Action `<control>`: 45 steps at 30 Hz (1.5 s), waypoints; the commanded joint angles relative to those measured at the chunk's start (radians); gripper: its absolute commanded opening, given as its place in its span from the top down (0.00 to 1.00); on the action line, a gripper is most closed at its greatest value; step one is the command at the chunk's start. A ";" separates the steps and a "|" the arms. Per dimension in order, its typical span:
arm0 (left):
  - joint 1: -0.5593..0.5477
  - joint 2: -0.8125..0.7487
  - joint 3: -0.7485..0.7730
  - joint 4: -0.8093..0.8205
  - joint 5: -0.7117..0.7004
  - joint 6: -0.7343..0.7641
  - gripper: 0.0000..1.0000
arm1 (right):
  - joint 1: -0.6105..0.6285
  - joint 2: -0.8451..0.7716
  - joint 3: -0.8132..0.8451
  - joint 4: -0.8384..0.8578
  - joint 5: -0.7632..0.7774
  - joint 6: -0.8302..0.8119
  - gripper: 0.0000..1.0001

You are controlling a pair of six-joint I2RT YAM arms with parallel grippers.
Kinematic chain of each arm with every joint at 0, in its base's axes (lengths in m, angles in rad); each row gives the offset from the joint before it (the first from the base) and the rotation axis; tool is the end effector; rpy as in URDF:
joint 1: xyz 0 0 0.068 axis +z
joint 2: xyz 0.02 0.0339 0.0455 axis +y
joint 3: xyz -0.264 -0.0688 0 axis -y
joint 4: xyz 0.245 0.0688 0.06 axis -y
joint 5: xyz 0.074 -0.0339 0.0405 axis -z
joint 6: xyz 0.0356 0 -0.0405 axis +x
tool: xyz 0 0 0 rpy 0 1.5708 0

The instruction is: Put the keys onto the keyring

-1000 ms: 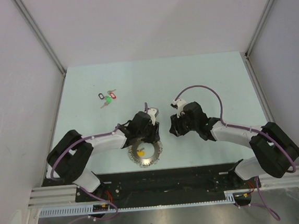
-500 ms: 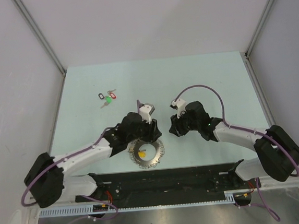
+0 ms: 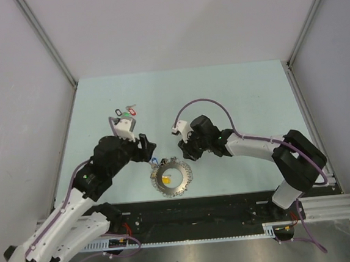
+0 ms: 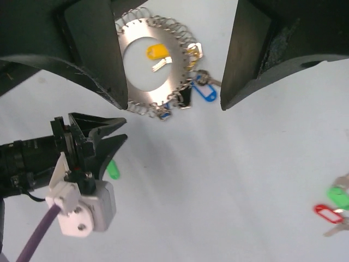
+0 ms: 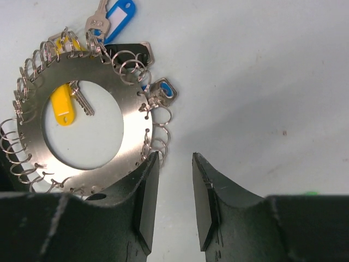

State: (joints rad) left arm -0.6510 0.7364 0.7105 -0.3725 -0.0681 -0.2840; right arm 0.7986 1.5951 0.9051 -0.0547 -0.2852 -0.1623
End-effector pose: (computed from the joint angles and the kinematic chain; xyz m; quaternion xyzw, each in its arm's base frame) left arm 0.1381 -0.1022 0.3020 0.1334 0.8220 -0.2238 0.5063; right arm 0.2252 0.2456 0.1944 -0.4696 0.7776 0.2479 0.3367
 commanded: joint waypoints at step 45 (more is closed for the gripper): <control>0.195 -0.177 -0.097 -0.003 0.103 0.158 0.27 | 0.079 0.132 0.195 -0.339 0.037 0.073 0.98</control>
State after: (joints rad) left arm -0.4522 0.5728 0.6182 -0.4057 0.0044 -0.1749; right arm 0.8818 1.7603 1.1179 -0.3779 -0.3035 -0.1616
